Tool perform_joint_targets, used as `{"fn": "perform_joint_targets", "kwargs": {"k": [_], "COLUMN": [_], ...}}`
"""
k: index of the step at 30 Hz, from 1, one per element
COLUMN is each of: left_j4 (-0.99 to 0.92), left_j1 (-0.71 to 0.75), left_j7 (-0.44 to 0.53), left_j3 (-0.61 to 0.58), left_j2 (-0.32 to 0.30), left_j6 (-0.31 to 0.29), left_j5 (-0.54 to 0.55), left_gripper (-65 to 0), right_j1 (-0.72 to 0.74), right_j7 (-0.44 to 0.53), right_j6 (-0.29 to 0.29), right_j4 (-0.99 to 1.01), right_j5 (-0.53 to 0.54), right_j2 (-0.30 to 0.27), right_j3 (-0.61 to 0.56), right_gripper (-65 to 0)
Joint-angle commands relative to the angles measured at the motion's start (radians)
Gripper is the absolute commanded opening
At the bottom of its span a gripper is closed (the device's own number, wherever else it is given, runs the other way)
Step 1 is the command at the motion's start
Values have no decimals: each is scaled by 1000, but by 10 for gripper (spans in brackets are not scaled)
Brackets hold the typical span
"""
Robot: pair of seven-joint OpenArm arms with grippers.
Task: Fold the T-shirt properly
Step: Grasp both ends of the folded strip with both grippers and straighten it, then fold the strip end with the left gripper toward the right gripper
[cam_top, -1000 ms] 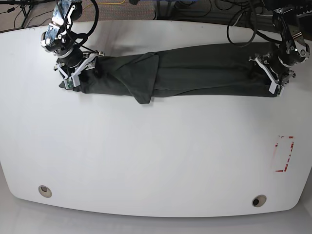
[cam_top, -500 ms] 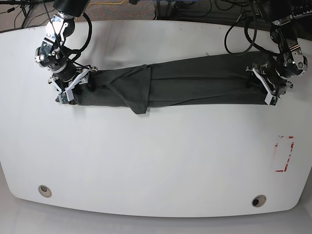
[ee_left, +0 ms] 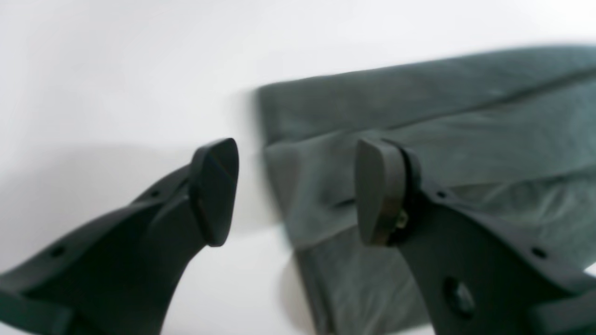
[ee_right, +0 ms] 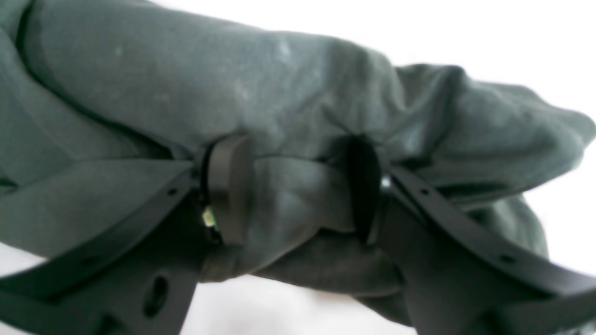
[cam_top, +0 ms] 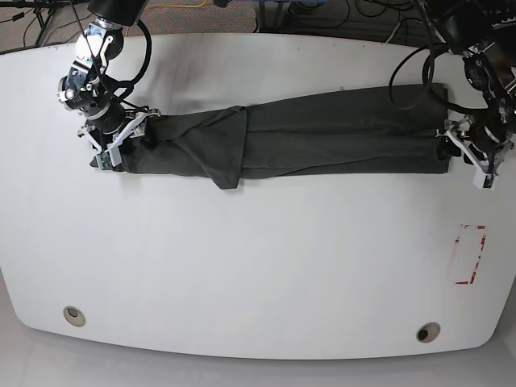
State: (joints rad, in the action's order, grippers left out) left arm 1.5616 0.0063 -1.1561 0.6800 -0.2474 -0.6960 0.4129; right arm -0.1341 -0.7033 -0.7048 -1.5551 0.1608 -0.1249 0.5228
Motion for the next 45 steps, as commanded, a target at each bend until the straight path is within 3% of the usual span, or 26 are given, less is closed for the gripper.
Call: {"fn": "perform_joint_targets", "kwargs": {"k": [1,11,23,26,30,32,39,45], "left_j4": [-19,-169,-215,-214,-206,-194,-68,155], "left_j1": [-13,44,44,44,44,44,83,165], "left_j7": [-37,-43,-43,-43,-43,-43,-45,-45], "left_j3": [37,25,-90,-122,-144,-141,-136,-154], "left_j2": [-40,-91,-105,-105,-103,-103,-103,-91], "left_j6": [-2,-2,-2,-2,-2,-2,-2,-2], "left_j5": [67,214,272,271,271,269,271,269], "left_gripper": [-278,-278,-285,-347,-549,-603,-596,-596], "right_j1": [0,-2,-2,-2,-2,-2,-3,-3], "right_j7": [-6,-6,-6,-6,-6,-6,-6,-6], "right_j6": [7,7,7,7,7,7,7,7], "right_j4": [-14,-14,-14,-14,-14,-14,-14,-14], "right_j5": [-8,-7,-7,-7,-7,-7,-7,-7], "right_j2": [-11,-11,-2,11,11,12,12,12], "right_j3": [3,3,3,3,3,3,3,4], "right_gripper": [-338,-338,-338,-338,-338,-338,-338,-338]}}
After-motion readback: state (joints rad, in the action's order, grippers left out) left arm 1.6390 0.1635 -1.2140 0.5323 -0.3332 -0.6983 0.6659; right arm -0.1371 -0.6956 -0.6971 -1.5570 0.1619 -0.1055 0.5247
